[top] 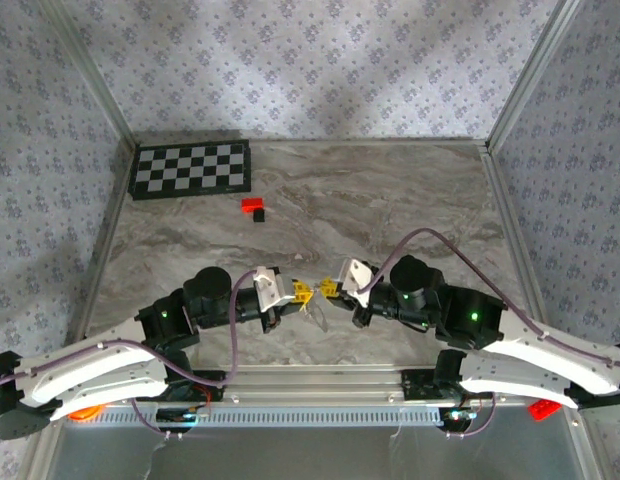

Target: Put the keys on the keyring

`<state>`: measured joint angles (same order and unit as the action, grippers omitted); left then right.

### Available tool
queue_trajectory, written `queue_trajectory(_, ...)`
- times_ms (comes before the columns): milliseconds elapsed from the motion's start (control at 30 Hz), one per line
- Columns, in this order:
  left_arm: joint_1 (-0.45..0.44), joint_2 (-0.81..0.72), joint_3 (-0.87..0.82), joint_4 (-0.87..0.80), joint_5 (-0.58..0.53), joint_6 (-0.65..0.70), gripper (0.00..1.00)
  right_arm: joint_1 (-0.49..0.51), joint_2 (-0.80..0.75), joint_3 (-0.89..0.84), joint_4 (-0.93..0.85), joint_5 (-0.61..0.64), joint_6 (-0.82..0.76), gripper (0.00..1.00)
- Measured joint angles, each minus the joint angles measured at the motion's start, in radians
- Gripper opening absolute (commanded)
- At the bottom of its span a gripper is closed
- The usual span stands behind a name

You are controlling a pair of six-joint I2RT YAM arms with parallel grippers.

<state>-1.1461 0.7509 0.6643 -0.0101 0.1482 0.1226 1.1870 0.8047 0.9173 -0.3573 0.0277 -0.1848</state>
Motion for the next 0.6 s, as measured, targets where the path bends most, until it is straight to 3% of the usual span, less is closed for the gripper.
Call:
queue_trajectory(100,0.001,-0.004,-0.006,-0.001,-0.007,0.004,0.22,0.0,0.021,0.022,-0.021,0.016,0.0,0.0)
queue_trajectory(267,0.001,-0.034,-0.044,-0.023,-0.024,-0.001,0.39,-0.003,0.035,0.054,-0.023,0.047,0.0,0.0)
queue_trajectory(567,0.001,-0.069,-0.054,-0.021,-0.05,-0.023,0.57,-0.006,0.074,0.077,-0.045,0.072,0.0,0.0)
queue_trajectory(600,0.001,-0.068,-0.054,-0.021,-0.053,-0.024,0.63,-0.01,0.079,0.077,-0.051,0.071,0.0,0.0)
